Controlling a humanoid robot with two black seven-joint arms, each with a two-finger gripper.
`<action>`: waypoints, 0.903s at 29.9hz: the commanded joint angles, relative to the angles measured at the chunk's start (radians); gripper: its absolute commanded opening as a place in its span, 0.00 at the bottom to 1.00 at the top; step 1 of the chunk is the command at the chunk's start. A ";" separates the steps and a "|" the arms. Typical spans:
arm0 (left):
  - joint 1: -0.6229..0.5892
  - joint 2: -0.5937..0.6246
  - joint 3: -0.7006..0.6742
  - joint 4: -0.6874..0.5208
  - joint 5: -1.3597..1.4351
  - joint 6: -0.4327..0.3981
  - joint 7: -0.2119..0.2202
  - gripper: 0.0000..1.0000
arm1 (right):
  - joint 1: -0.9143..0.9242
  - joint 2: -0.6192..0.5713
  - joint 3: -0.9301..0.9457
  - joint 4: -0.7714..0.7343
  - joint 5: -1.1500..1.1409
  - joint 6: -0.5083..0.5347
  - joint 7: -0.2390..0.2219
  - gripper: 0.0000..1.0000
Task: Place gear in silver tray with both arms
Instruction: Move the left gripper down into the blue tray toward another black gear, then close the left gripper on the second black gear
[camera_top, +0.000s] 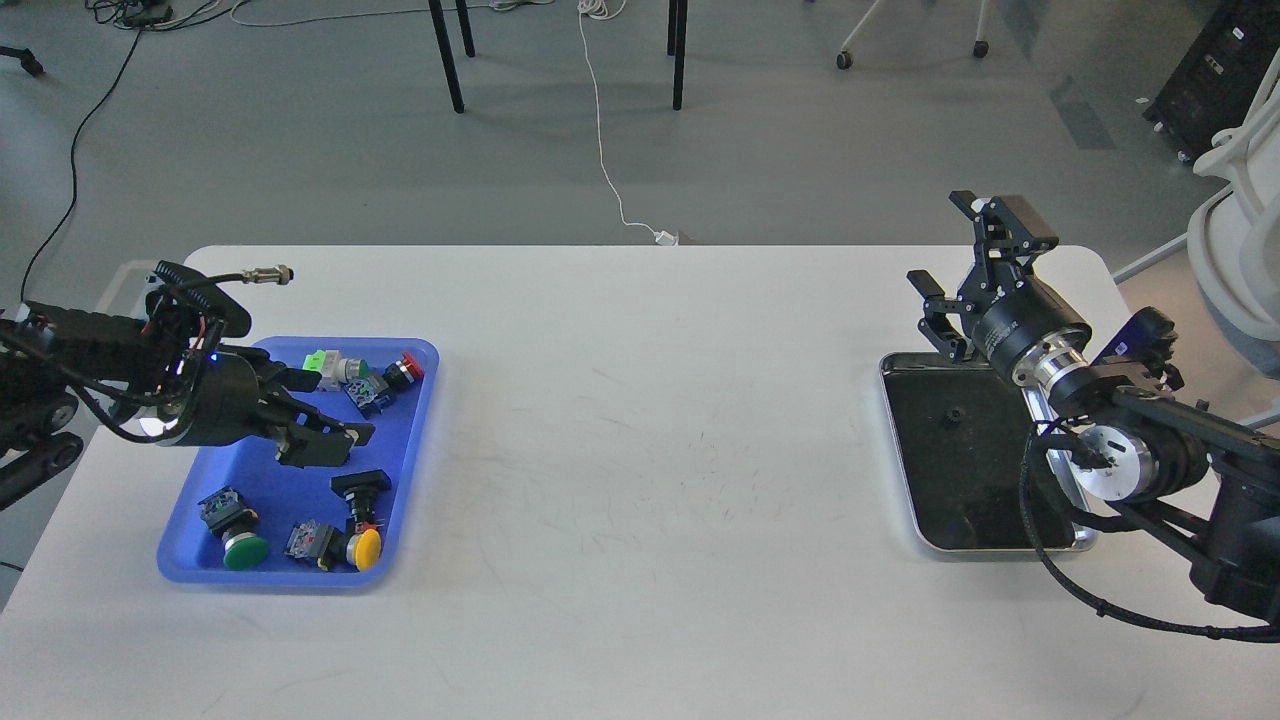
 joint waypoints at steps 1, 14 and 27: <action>-0.073 -0.052 0.086 0.049 -0.002 -0.013 0.000 0.91 | -0.002 -0.004 0.001 0.000 0.000 0.000 0.000 0.97; -0.076 -0.134 0.108 0.156 -0.004 -0.013 0.000 0.86 | -0.009 -0.001 0.001 0.002 -0.002 0.000 0.000 0.97; -0.050 -0.134 0.111 0.198 -0.005 -0.013 0.000 0.86 | -0.012 -0.003 -0.001 0.003 -0.002 0.000 0.000 0.97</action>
